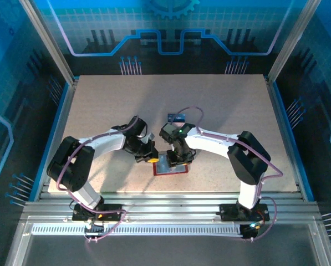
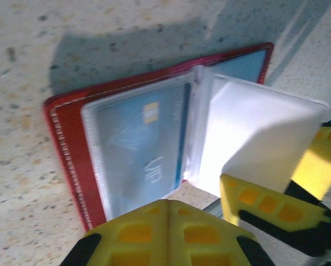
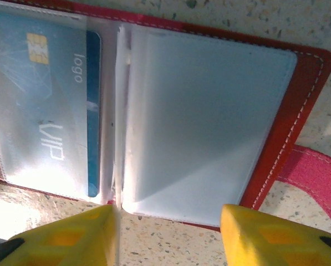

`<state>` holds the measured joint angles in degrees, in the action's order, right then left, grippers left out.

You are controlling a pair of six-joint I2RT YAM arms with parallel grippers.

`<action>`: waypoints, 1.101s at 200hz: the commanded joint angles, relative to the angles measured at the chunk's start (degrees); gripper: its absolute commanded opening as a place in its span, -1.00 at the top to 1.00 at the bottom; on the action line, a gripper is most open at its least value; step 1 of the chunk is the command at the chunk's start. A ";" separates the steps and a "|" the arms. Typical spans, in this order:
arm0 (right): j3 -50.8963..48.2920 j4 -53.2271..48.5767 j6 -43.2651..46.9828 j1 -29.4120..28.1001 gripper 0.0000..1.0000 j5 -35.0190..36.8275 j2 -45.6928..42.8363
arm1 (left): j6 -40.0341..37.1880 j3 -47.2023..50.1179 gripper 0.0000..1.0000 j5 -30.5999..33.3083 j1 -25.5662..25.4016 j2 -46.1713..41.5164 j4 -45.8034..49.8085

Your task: Take the credit cards out of the card holder

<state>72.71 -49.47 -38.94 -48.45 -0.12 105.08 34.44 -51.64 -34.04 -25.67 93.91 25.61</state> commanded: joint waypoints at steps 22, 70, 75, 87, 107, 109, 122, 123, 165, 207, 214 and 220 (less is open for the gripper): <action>-2.04 -0.01 -0.44 1.03 -0.01 -0.23 -3.69 | 1.51 -4.02 1.00 -3.84 -4.09 3.36 -0.53; -4.21 0.60 -1.05 1.12 0.01 -0.41 -6.08 | 2.92 -7.49 1.00 -3.97 -7.63 8.36 -2.40; -4.43 0.54 -1.12 1.09 0.01 -0.41 -6.33 | 2.92 -7.72 1.00 -3.93 -7.86 8.84 -2.40; -4.80 0.19 -1.31 1.14 0.01 -0.11 -6.94 | 2.92 -8.24 1.00 -3.93 -8.28 9.65 -2.58; -5.53 0.20 -1.57 1.39 0.02 0.04 -8.36 | 2.92 -8.94 1.00 -4.01 -8.58 10.89 -2.64; -5.62 0.24 -1.62 1.44 0.02 0.03 -8.50 | 2.92 -9.03 1.00 -4.01 -8.53 10.93 -2.62; -6.10 0.74 -1.84 1.70 0.02 -0.52 -9.26 | 2.69 -9.36 1.00 -3.79 -8.61 11.21 -2.47; -6.14 0.81 -1.84 1.74 0.02 -0.55 -9.31 | 2.63 -9.40 1.00 -3.77 -8.61 11.21 -2.39; -9.38 8.07 -3.28 3.27 0.08 -7.28 -10.86 | 1.08 -9.74 1.00 -1.06 -8.52 10.28 -0.21; -13.32 18.71 -5.98 5.77 0.28 -16.76 -10.97 | 1.25 -6.85 1.00 1.66 -8.18 8.02 0.01; -13.65 20.04 -6.34 6.12 0.33 -17.88 -10.78 | 1.17 -6.48 1.00 2.31 -8.06 7.58 0.44; -13.90 21.17 -6.66 6.49 0.38 -18.90 -10.52 | 0.85 -6.24 1.00 2.82 -7.94 7.20 0.93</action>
<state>60.12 -35.88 -43.00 -43.53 -12.14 95.24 36.05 -59.57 -33.45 -33.76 104.01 23.73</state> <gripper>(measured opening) 0.351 0.040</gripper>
